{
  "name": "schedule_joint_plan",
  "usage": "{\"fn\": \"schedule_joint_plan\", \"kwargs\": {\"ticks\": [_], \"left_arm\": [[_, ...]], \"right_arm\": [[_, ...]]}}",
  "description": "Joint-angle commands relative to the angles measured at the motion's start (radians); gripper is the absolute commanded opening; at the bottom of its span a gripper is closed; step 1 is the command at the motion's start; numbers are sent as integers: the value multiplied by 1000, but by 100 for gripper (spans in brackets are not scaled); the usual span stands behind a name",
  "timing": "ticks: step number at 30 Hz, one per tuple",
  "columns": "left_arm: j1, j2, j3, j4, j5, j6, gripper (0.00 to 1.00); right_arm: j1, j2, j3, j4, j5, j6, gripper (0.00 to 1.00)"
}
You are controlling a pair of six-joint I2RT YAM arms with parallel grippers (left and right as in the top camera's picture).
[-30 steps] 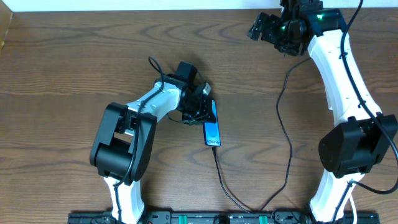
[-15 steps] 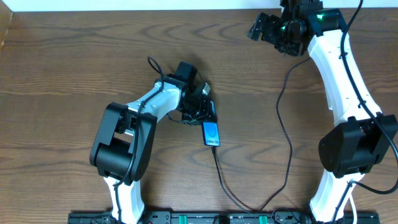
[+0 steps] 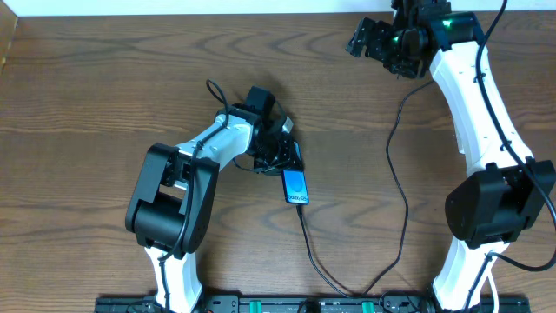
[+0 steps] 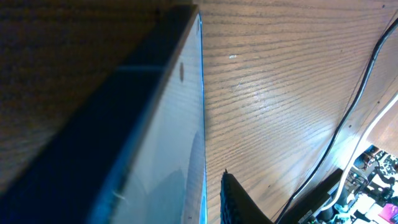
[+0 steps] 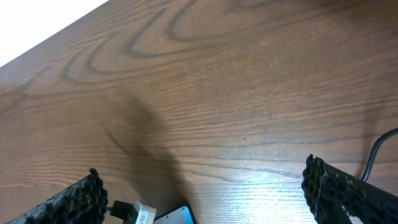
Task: Plug charger to phone and switch on socket
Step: 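Lower the phone flat onto the table with the left gripper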
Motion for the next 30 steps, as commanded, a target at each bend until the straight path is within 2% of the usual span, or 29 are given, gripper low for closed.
{"fn": "schedule_joint_plan", "kwargs": {"ticks": [1,4,10,12,15,20,25,30], "left_arm": [[0,15,-7,-9,-5,8,32],[0,15,-7,-11,-5,8,41],[1,15,-7,-10,-5,8,43],[1,15,-7,-10,-6,8,56],[1,15,-7,-10,-10,8,63],[1,15,-7,-13,-25,9,67],[2,15,-7,-13,-59,10,76],[8,15,-7,-21,-90,13,79]], "right_arm": [[8,-19,11,-3,10,-14,99],[8,-19,11,-3,9,-14,99],[8,-19,11,-3,10,-14,99],[8,-19,11,-3,9,-14,99],[8,-19,11,-3,9,-14,99],[8,-19,11,-3,10,-14,99],[8,-19,11,-3,12,-14,99],[8,-19,11,-3,12,-14,99]]}}
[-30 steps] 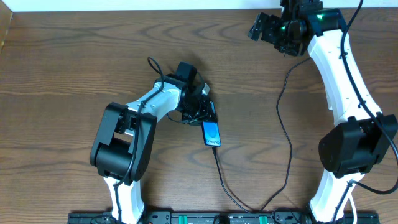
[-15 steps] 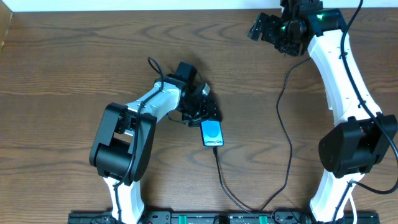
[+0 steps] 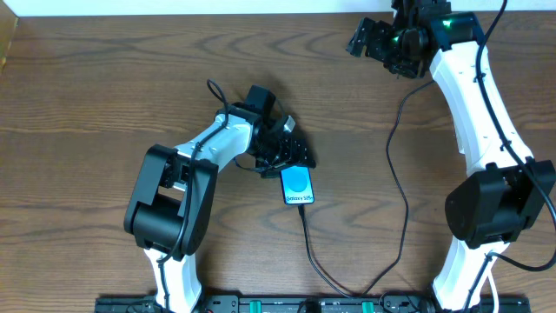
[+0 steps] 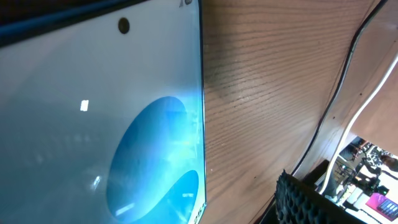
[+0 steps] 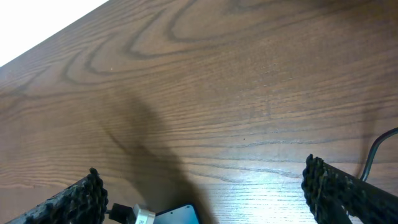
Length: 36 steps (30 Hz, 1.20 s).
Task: Plug charger to phone and switch on socket
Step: 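Lower the phone flat onto the table with the left gripper, then open the left gripper and withdraw it left from the phone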
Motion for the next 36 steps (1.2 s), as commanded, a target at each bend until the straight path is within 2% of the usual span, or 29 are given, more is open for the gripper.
{"fn": "schedule_joint_plan", "kwargs": {"ticks": [1,10,13,26,30,36], "left_arm": [[10,22,-11,-13,-134,14,80],[15,22,-11,-23,-204,13,82],[17,22,-11,-41,-247,13,87],[78,21,0,-60,-283,18,88],[117,2,29,-102,-283,60,88],[185,-122,50,-169,-312,153,88]], "right_arm": [[8,-19,11,-3,8,-14,99],[8,-19,11,-4,9,-14,99],[8,-19,11,-4,9,-23,99],[8,-19,11,-25,12,-53,99],[8,-19,11,-27,20,-67,99],[8,-19,11,-27,34,-67,99]]}}
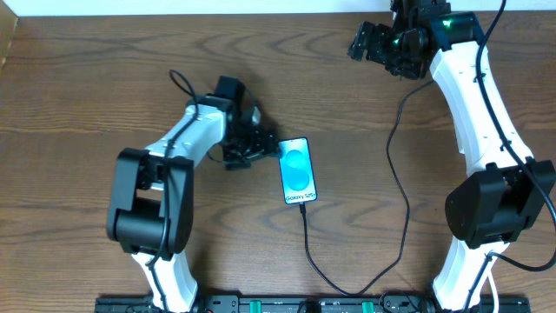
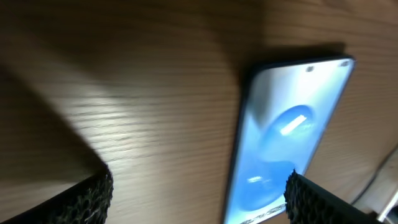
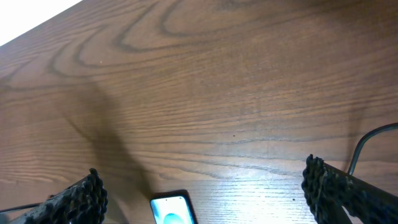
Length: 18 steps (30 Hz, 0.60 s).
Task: Plug charger to phone and switch on socket
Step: 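Open the left gripper and withdraw it left from the phone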
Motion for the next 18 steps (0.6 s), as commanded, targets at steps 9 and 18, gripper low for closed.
{"fn": "schedule_joint_plan", "kwargs": {"ticks": [9,18], "left_arm": [[127,-372,12,-157,-355,82,88],[163,-691,12,-177,-391,82,88]], "right_arm": [[8,-19,11,-6,18,-21,99],[8,-19,11,-5,18,-21,99]]}}
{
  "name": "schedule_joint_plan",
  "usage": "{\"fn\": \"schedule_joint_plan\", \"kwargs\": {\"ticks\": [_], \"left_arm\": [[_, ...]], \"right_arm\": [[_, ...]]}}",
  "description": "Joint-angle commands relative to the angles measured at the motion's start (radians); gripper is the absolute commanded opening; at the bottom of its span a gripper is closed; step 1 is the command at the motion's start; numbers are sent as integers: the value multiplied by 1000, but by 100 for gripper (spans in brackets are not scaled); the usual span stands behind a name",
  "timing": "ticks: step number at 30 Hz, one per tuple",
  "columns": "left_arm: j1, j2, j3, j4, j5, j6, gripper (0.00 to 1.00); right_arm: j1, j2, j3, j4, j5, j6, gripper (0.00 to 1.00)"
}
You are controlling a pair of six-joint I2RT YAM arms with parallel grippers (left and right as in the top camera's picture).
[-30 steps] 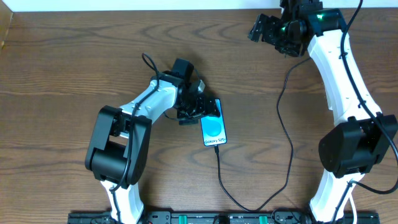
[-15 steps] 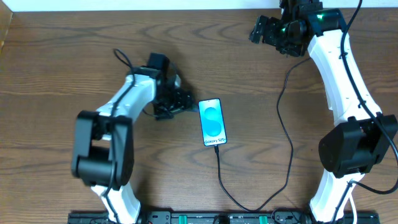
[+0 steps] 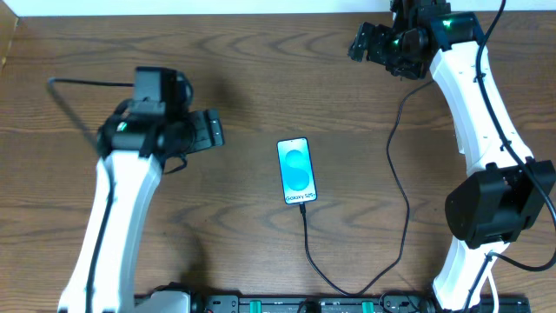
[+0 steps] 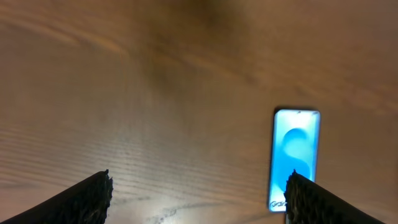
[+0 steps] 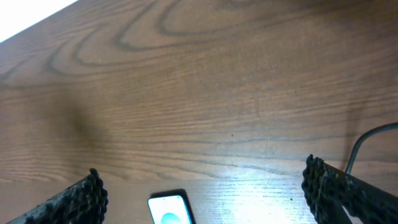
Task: Plug charger to phone and switch on socket
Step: 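Open the left gripper and withdraw it left from the phone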
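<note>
The phone (image 3: 295, 170) lies flat in the middle of the table, its screen lit blue. A black charger cable (image 3: 309, 243) is plugged into its near end and runs toward the front edge. My left gripper (image 3: 207, 130) hangs open well left of the phone, holding nothing. In the left wrist view the phone (image 4: 296, 158) lies ahead of the right fingertip (image 4: 311, 200). My right gripper (image 3: 372, 41) hangs open high over the back right. Its wrist view shows the phone (image 5: 169, 212) far below. No socket is in view.
A second black cable (image 3: 395, 165) hangs from the right arm and runs down to the front edge. A black rail (image 3: 287, 304) lines the table's front. The right arm's base (image 3: 495, 204) stands at the right, and a white wall borders the table's far edge.
My left gripper was open just left of the phone; now it is farther left and higher. The phone, its cable and the right arm have not moved.
My left gripper was close over the phone's far end, the phone lying slanted with the cable in it. Then the gripper stood open there, the screen lit. Later the phone lay straight with the gripper beside it, and now the gripper is well clear.
</note>
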Motion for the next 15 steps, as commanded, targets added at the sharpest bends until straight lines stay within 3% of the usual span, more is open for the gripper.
{"fn": "schedule_joint_plan", "kwargs": {"ticks": [1,7,15], "left_arm": [[6,-126,12,0,-37,18,88],[6,-266,12,0,-37,18,88],[6,-289,11,-6,-37,18,89]], "right_arm": [[8,-19,11,-2,14,-11,99],[8,-19,11,-2,14,-11,99],[8,-19,11,-1,2,-79,99]]}}
